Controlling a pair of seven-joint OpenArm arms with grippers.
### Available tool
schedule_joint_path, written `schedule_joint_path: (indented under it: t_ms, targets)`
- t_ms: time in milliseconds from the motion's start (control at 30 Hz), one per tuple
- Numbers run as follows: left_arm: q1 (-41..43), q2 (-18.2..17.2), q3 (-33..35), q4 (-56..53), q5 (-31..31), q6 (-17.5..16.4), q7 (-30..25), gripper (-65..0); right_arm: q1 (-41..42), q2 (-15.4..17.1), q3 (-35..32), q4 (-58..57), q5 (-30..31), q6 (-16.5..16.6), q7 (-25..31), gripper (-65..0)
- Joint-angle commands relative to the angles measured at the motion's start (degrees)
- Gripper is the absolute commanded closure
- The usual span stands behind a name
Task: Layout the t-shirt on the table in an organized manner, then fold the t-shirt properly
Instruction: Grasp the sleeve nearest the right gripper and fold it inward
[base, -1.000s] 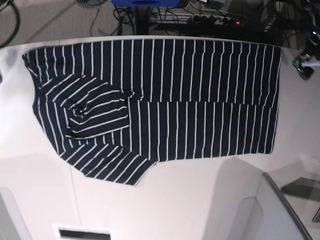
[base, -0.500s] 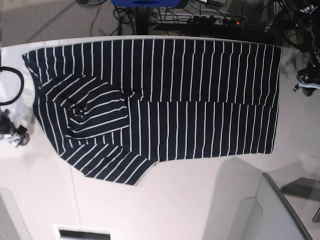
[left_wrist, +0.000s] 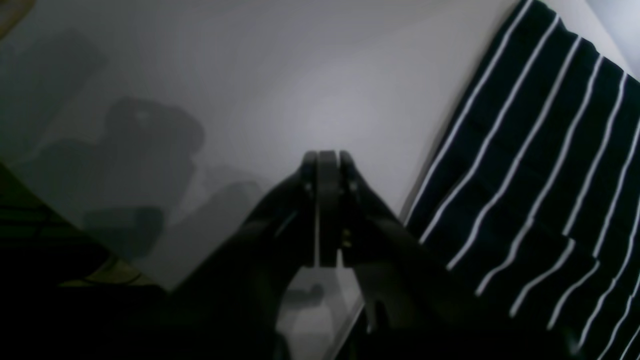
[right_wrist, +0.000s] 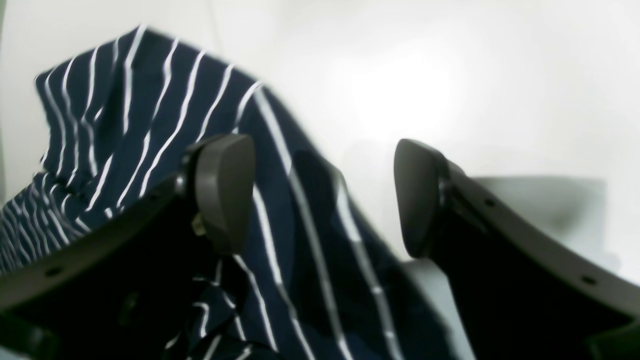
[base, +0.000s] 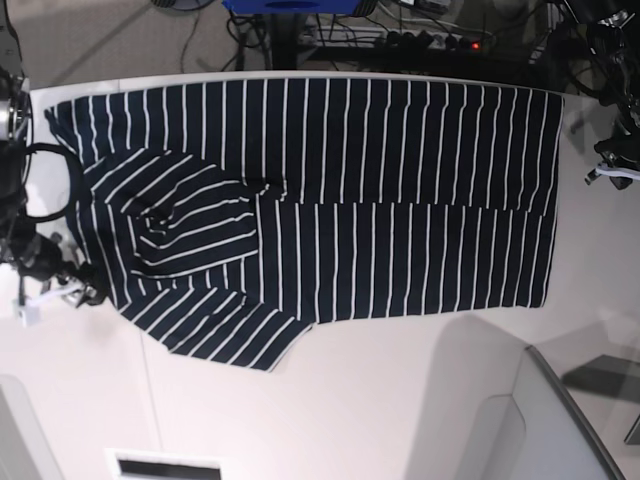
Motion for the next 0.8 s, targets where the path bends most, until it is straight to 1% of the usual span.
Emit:
schedule_joint_path:
  t_ms: [0,133,267,333,400,533,633,667,767]
  targets:
    - [-0.1,-1.2,-0.4,0.8,-0.1,0.1,-1.1,0.0,1.5,0.9,-0.1,0.6,0.7,0.5,0.8,-41.3]
    - [-0.1,-1.3,-0.7,-0.7,-0.1,0.1,-1.1,0.0,1.4,-0.2,-4.8,0.6,0.7,0.5,0.8,-40.7]
    - [-0.2,-1.3,-0.7,-1.8,-0.1,0.1,-1.3,0.0,1.3,-0.6,-6.1,0.5,0.7,0.4,1.0,-40.5]
    - [-0.1,-1.3,-0.6,-2.1,-0.1,0.1,-1.4,0.0,1.3,-0.6,-6.2,0.5,0.7,-1.0,1.0,-38.9]
    - [-0.1,-1.3,-0.6,-2.1,-0.1,0.1,-1.4,0.0,1.3,-0.6,-6.2,0.5,0.7,-2.3,1.0,-31.1]
    - [-0.1,-1.3,-0.7,-2.0,-0.1,0.1,-1.4,0.0,1.4,-0.6,-5.9,0.9,0.8,-2.4,1.0,0.0]
    - [-0.1,-1.3,-0.5,-2.0,-0.1,0.1,-1.4,0.0,1.6,-0.6,-5.9,1.9,1.0,-2.4,0.8,-1.1]
    - [-0.1,-1.3,-0.4,-2.0,-0.1,0.1,-1.4,0.0,1.3,-0.6,-5.9,3.9,1.0,-2.4,0.7,0.0]
    - [-0.1,-1.3,-0.4,-2.0,-0.1,0.1,-1.3,0.0,-1.6,-0.5,-5.8,11.2,1.1,-2.4,0.5,0.0]
